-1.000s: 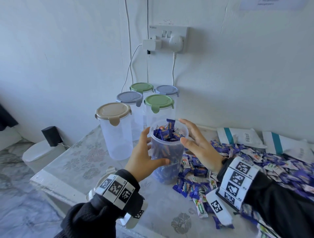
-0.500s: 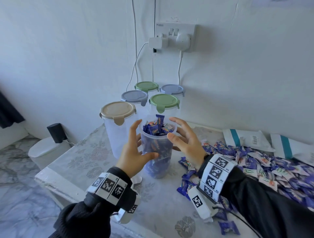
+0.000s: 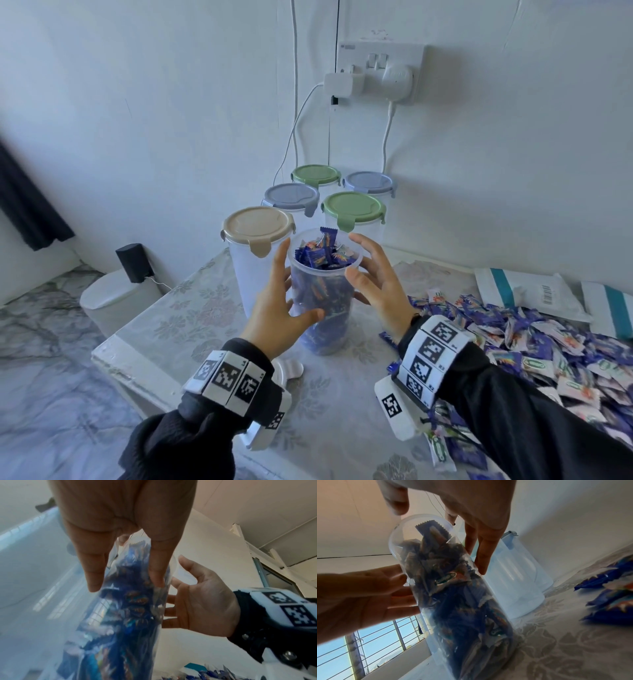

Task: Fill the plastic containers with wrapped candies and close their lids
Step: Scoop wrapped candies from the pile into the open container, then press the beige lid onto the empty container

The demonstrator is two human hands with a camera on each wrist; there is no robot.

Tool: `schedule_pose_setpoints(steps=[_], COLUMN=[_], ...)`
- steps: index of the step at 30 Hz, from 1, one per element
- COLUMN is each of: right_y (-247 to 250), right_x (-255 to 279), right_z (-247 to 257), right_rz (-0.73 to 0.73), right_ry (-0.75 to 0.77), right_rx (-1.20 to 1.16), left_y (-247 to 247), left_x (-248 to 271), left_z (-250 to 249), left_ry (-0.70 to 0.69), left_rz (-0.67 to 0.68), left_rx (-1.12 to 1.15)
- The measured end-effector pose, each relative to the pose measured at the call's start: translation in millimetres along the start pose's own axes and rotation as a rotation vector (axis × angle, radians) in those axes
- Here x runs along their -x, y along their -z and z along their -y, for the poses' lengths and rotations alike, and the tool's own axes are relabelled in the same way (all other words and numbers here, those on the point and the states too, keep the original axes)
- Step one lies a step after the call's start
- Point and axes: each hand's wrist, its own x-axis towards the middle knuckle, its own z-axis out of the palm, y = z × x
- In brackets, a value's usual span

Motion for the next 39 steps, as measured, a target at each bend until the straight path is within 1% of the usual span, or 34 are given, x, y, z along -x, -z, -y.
schedule_pose_setpoints(steps=[1, 2, 3, 6, 7, 8, 9, 11, 13, 16, 22, 30, 34, 37, 39], right_y=[1, 2, 3, 3, 3, 2, 1, -1, -2, -3, -3, -4, -2, 2, 6], right_x=[1, 2, 3, 5, 6, 6, 6, 5, 6, 7, 5, 1, 1, 6, 12], right_z=[-2, -3, -4, -6, -7, -7, -8, -10, -12, -13, -11, -7, -4, -3, -1], right_rz=[0.014, 0.026, 0.039, 0.058, 0.062, 0.067, 0.068, 0.050, 0.011, -0.045, -0.085, -0.102, -0.054, 0.004, 0.020], right_ry=[-0.003, -0.010, -0.018, -0.036, -0.039, -0.040, -0.037, -0.029, -0.022, -0.008, -0.008, -0.013, -0.017, -0.027, 0.007], right_rx=[0.011, 0.028, 0.047, 0.108, 0.131, 0.145, 0.150, 0.140, 0.125, 0.124, 0.152, 0.156, 0.164, 0.204, 0.270], left_y=[2, 5, 8, 22, 27, 31, 36, 44, 49, 51, 55, 56, 55, 54, 52], left_x=[2, 3, 3, 3, 2, 0, -2, -10, -16, -26, -34, -26, -10, 9, 27], left_z=[-1, -3, -3, -4, -4, -5, -4, -1, 1, 7, 12, 7, -2, -14, -25], left_ry=[-0.006, -0.017, -0.052, -0.201, -0.212, -0.188, -0.145, -0.084, -0.073, -0.070, -0.104, -0.130, -0.150, -0.209, -0.265], left_rz=[0.005, -0.023, -0.093, -0.448, -0.539, -0.603, -0.632, -0.595, -0.513, -0.440, -0.335, -0.341, -0.394, -0.454, -0.460], left_rx=[-0.035, -0.057, -0.067, -0.148, -0.194, -0.232, -0.266, -0.306, -0.304, -0.306, -0.141, -0.099, -0.139, -0.165, -0.188])
